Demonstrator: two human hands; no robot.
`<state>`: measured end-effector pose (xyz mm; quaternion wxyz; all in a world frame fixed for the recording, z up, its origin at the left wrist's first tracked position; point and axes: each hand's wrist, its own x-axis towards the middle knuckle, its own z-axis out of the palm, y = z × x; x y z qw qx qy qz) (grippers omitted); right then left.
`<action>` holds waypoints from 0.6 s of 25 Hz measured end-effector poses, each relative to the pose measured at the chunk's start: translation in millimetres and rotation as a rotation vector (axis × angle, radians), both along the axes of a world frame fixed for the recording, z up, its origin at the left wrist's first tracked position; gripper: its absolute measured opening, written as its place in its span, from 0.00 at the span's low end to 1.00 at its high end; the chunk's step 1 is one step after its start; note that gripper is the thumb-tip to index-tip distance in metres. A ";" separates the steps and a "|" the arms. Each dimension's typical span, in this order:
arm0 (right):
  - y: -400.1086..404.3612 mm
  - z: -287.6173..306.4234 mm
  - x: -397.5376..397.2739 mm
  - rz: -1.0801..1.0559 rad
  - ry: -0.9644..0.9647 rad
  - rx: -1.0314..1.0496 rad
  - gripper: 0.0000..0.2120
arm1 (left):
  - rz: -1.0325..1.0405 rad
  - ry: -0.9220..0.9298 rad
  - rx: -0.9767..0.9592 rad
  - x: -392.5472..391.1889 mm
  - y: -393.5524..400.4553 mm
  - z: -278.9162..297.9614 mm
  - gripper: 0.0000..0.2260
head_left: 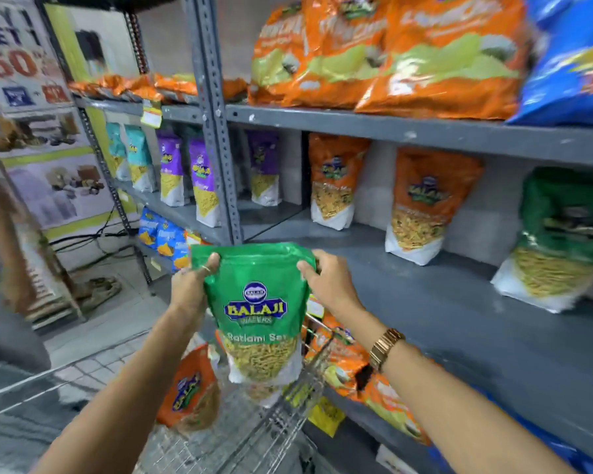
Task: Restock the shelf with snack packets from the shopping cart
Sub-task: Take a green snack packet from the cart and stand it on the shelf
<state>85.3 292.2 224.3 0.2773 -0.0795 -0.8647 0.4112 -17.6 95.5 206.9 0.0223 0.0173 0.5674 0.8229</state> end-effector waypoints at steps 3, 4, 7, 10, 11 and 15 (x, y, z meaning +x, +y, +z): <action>34.6 23.5 34.2 -0.131 0.077 -0.016 0.08 | -0.062 0.054 0.011 16.8 52.4 27.4 0.03; 47.4 29.0 45.4 -0.183 0.109 -0.008 0.07 | -0.106 0.067 0.020 23.7 71.0 33.9 0.03; 89.7 40.4 78.1 -0.345 0.188 0.007 0.06 | -0.235 0.077 0.054 46.1 131.3 49.5 0.07; 130.5 47.0 106.0 -0.461 0.248 -0.028 0.06 | -0.372 0.084 0.099 66.2 187.6 60.0 0.07; 143.4 48.6 113.7 -0.506 0.259 -0.026 0.06 | -0.419 0.092 0.115 71.7 204.8 62.7 0.07; 191.1 53.1 143.4 -0.673 0.289 -0.004 0.06 | -0.608 0.106 0.142 87.8 271.6 70.7 0.08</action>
